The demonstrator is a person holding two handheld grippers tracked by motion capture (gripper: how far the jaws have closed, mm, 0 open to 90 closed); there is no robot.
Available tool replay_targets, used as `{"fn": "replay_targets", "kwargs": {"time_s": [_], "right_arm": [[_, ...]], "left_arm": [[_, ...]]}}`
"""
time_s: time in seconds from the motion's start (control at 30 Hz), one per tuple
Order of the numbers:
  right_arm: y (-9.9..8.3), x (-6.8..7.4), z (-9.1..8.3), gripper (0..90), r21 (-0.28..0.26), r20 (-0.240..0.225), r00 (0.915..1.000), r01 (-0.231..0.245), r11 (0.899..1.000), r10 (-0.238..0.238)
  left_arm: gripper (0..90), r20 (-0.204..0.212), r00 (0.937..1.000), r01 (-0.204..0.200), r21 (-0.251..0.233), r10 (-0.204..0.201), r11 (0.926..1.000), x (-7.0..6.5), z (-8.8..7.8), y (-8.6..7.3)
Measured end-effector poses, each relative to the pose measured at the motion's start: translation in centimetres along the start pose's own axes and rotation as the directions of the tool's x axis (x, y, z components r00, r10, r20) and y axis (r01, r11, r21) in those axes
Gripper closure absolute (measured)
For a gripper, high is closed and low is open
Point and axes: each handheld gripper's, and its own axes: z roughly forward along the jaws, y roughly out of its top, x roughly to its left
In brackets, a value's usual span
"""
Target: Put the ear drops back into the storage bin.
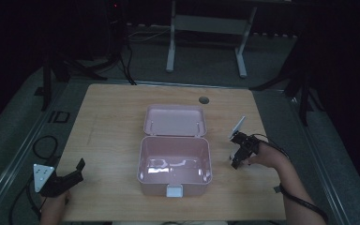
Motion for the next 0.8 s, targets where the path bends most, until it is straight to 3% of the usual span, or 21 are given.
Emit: {"fn": "replay_targets", "kwargs": {"time_s": [0.13, 0.4, 0.57, 0.8], "right_arm": [[0.8, 0.1, -0.1, 15.3, -0.005, -0.001, 1.0000, 0.000, 1.000, 0.000], [2.0, 0.3, 0.3, 34.7, 0.009, -0.017, 0.9998, 0.006, 1.000, -0.006], [2.5, 0.6, 0.6, 49.1, 0.023, -0.004, 1.0000, 0.007, 1.000, -0.007], [2.8, 0.9, 0.9, 57.2, 0.040, 0.015, 0.9995, 0.029, 0.999, -0.029]], "left_arm": [[0.5, 0.000, 1.0000, -0.001, 0.001, 0.001, 1.0000, 0.0, 0.0, 0.0], [0.5, 0.002, 1.0000, -0.001, 0.001, 0.001, 1.0000, 0.0, 0.0, 0.0], [0.5, 0.002, 1.0000, 0.000, 0.001, 0.000, 1.0000, 0.0, 0.0, 0.0], [0.5, 0.002, 1.0000, 0.001, 0.001, -0.001, 1.0000, 0.0, 0.0, 0.0]]}}
